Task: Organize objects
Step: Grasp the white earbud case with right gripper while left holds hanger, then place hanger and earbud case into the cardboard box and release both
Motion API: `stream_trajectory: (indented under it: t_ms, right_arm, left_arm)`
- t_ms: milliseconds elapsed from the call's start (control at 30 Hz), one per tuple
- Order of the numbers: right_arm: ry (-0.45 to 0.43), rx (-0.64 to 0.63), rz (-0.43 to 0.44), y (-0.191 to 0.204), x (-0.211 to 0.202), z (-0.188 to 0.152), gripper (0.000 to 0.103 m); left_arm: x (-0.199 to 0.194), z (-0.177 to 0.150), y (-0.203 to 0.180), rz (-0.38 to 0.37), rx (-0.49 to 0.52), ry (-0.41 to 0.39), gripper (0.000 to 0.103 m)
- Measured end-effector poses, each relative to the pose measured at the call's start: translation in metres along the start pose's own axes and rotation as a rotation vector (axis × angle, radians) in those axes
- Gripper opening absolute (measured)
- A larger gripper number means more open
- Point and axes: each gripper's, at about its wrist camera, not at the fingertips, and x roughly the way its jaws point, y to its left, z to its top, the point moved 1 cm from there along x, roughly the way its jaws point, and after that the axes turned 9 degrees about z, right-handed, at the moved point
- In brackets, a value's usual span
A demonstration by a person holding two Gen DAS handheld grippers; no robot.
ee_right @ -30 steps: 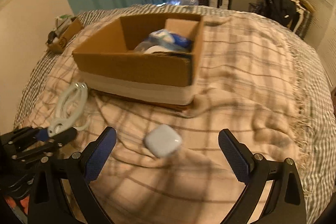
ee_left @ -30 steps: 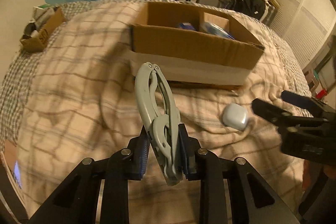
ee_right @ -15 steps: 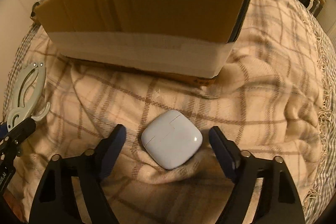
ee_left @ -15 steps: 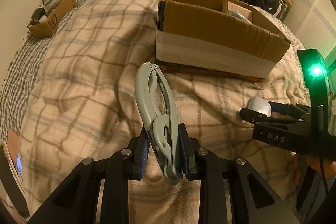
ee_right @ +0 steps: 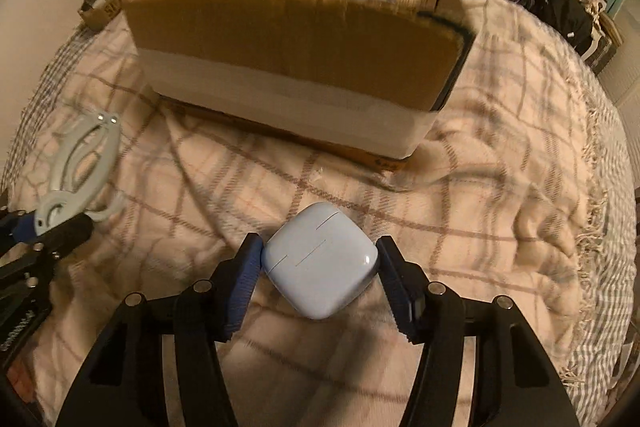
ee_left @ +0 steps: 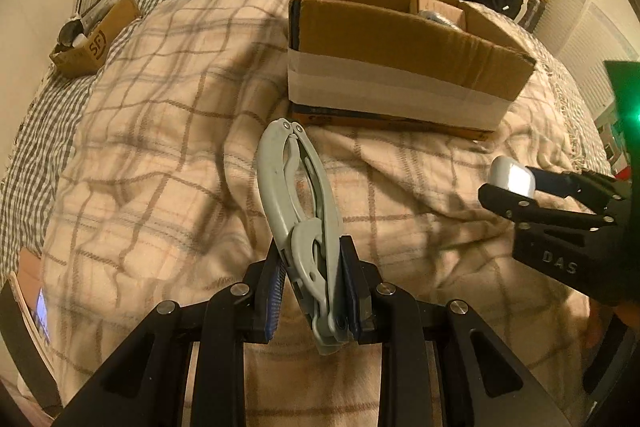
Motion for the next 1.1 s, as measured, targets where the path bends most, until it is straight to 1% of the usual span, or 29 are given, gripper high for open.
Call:
stream_trajectory:
  t_ms: [167, 300, 433, 600, 800, 933, 1100]
  right_arm:
    - [-0.064, -0.037, -0.004, 0.017, -0.036, 0.002, 0.058]
    - [-0.129, -0.058, 0.008, 0.033, -0.067, 0.014, 0.058]
    - [-0.198, -0.084, 0.026, 0.043, -0.097, 0.026, 0.058]
    - [-0.271, -0.11, 0.046, 0.055, -0.127, 0.043, 0.058]
    - [-0.318, -0.119, 0.049, 0.057, -0.141, 0.073, 0.058]
    - [-0.335, -0.111, 0.045, 0.052, -0.144, 0.096, 0.058]
    - [-0.352, -0.084, 0.042, 0.037, -0.139, 0.128, 0.058]
  left_arm:
    - [-0.018, 0.001, 0.0, -0.019, 0.003, -0.035, 0.026]
    - [-0.037, 0.009, 0.004, -0.029, 0.002, -0.078, 0.026]
    - [-0.056, 0.026, 0.006, -0.029, 0.001, -0.121, 0.026]
    - [-0.072, 0.053, 0.01, -0.041, -0.012, -0.152, 0.026]
    - [-0.082, 0.089, 0.013, -0.039, -0.006, -0.201, 0.026]
    - [-0.082, 0.115, 0.014, -0.037, 0.006, -0.217, 0.026]
    - [-0.074, 0.146, 0.003, -0.042, 0.053, -0.237, 0.026]
